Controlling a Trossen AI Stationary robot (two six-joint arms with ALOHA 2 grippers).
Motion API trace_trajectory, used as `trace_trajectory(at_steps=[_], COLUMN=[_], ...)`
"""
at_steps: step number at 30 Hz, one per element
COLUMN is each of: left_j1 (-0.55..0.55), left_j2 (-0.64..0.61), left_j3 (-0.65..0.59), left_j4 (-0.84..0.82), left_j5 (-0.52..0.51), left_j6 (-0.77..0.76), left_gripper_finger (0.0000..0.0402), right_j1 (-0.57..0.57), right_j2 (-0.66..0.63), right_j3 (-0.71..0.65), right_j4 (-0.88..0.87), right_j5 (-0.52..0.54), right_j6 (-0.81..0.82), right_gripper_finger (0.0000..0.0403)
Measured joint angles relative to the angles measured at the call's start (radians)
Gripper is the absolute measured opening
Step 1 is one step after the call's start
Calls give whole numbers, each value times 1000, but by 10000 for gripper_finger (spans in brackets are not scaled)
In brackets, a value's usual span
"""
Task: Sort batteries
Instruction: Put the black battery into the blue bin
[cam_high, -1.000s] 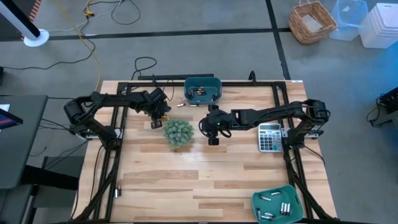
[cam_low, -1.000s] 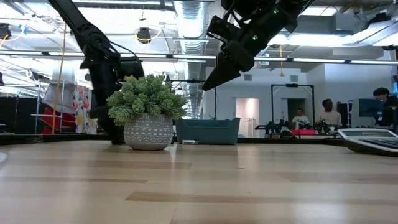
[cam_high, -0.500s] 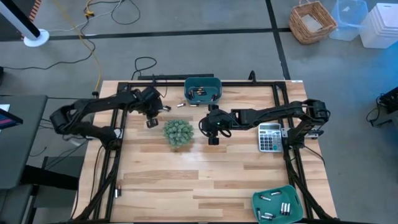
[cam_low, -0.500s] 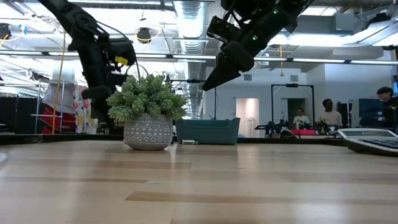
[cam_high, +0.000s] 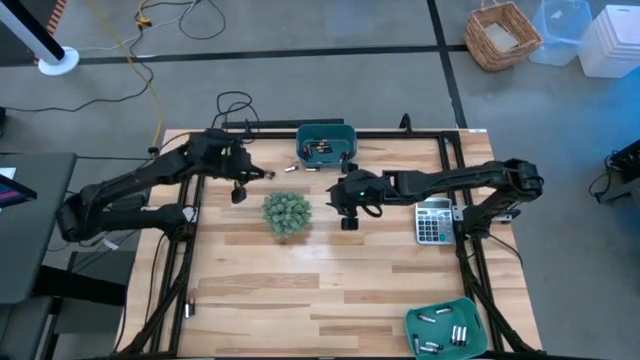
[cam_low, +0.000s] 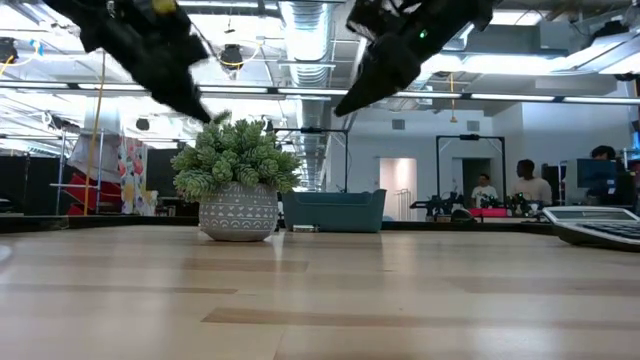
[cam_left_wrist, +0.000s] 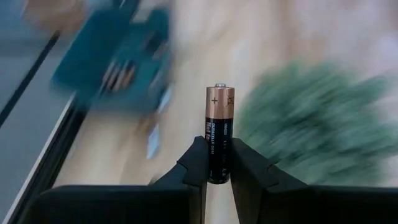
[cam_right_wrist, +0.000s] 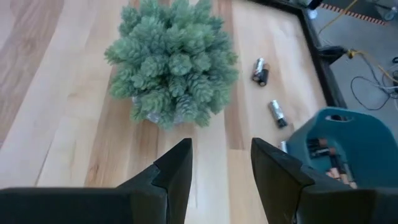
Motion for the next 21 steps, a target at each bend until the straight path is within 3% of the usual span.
trace_trajectory(at_steps=[3, 6, 12, 21], left_j1=[-25, -49, -68, -68], left_j2=[-33, -39, 16, 247], left_j3=[1, 2, 1, 21], left_j4=[54, 85, 151, 502], left_j5=[123, 145, 144, 72], left_j6=[22, 24, 9, -136], left_gripper_finger=[38, 38, 38, 38], right_j1=[0, 0, 2, 40], right_j2=[-41, -85, -177, -277], right_j3=[0, 0, 0, 0], right_j4=[-34, -75, -115, -144], right_j5=[0, 0, 0, 0], right_j6=[-1, -9, -16, -19], right_gripper_finger=[180, 180, 180, 180])
